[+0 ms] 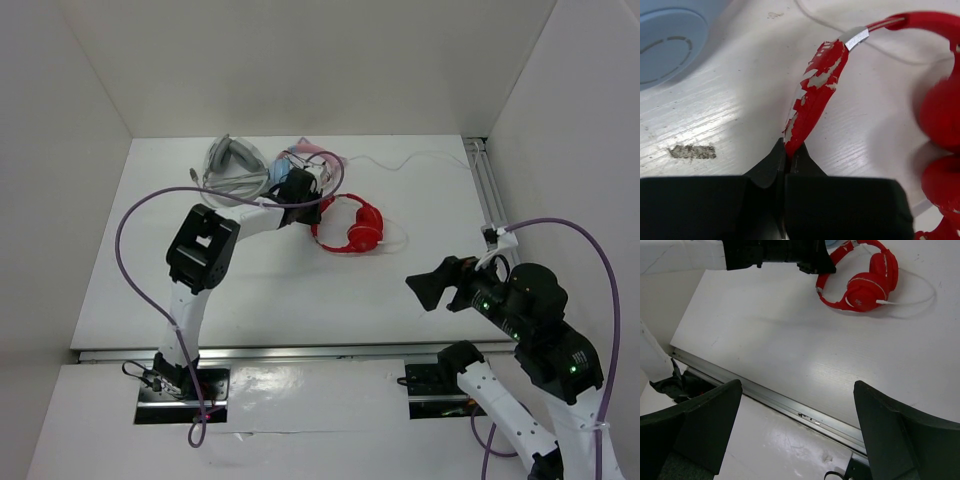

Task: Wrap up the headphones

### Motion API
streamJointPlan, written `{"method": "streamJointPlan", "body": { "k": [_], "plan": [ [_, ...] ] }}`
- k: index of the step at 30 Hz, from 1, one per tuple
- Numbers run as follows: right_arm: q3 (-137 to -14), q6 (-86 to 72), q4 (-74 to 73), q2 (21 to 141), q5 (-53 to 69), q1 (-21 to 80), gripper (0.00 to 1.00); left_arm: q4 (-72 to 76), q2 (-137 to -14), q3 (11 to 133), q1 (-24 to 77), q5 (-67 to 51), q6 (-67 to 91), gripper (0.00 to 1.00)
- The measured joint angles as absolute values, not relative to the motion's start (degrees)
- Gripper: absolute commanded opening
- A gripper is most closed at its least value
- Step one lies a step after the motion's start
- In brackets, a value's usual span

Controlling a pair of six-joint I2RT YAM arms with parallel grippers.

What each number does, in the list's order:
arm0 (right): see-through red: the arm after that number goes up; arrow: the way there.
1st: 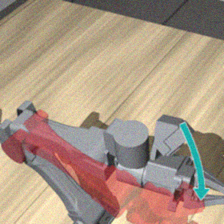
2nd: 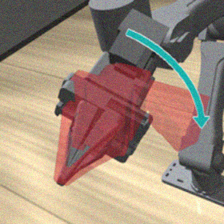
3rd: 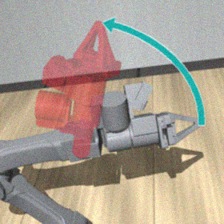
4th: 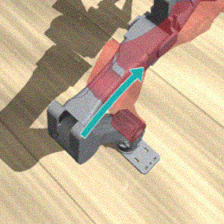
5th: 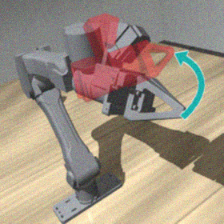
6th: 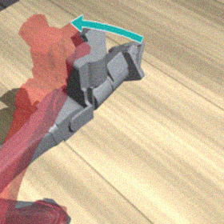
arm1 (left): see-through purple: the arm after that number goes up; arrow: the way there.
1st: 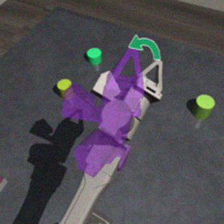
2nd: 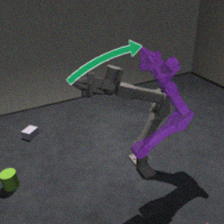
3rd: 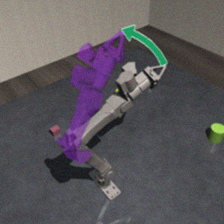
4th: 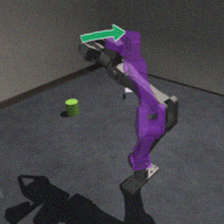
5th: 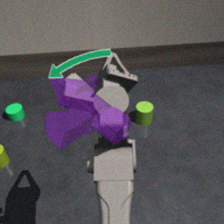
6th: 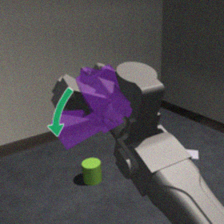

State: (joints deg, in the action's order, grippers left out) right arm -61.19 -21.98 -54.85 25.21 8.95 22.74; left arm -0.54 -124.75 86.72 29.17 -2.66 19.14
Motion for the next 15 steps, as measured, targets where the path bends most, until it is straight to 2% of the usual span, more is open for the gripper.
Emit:
{"method": "streamJointPlan", "body": {
  "k": [7, 15],
  "plan": [
    [-61.0, -21.8, -53.7, 25.0, 9.2, 22.7, 1.0, -8.8, -120.3, 85.9, 29.5, 2.3, 21.5, 0.0],
    [-49.1, -24.6, -40.1, 17.0, 14.5, 22.7, 1.0, -28.0, -92.8, 83.0, 36.5, 20.1, 25.1, 0.0]
  ]
}}
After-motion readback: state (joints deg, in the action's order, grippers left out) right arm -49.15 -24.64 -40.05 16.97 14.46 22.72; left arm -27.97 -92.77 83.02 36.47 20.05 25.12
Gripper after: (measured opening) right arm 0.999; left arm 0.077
